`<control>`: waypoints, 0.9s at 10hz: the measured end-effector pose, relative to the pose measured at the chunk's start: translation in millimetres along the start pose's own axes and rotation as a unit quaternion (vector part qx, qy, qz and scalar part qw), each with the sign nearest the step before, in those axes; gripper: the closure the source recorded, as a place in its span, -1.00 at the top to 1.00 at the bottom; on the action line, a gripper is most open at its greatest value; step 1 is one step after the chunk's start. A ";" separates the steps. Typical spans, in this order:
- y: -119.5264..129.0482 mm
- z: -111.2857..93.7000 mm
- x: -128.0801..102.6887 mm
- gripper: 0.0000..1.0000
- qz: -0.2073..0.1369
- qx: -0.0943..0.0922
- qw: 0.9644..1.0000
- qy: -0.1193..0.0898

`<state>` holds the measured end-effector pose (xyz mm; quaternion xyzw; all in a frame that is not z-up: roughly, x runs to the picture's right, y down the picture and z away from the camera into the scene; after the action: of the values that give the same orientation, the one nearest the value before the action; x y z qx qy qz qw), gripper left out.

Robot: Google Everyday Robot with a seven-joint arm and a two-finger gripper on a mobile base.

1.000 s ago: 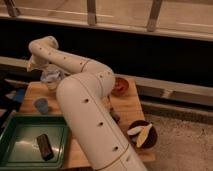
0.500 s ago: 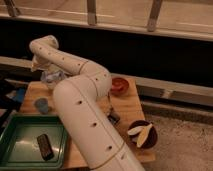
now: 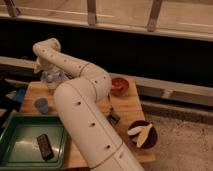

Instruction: Place towel in table surface

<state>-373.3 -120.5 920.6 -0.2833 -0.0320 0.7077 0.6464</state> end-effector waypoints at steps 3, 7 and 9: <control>-3.4 3.8 2.3 -0.26 -0.002 0.008 1.000 0.006; -7.0 7.5 6.0 -0.71 -0.003 0.012 1.000 0.010; -6.6 6.3 6.3 -0.71 -0.005 0.011 1.000 0.006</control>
<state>-370.3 -111.5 926.3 -0.2806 -0.0218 0.7028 0.6533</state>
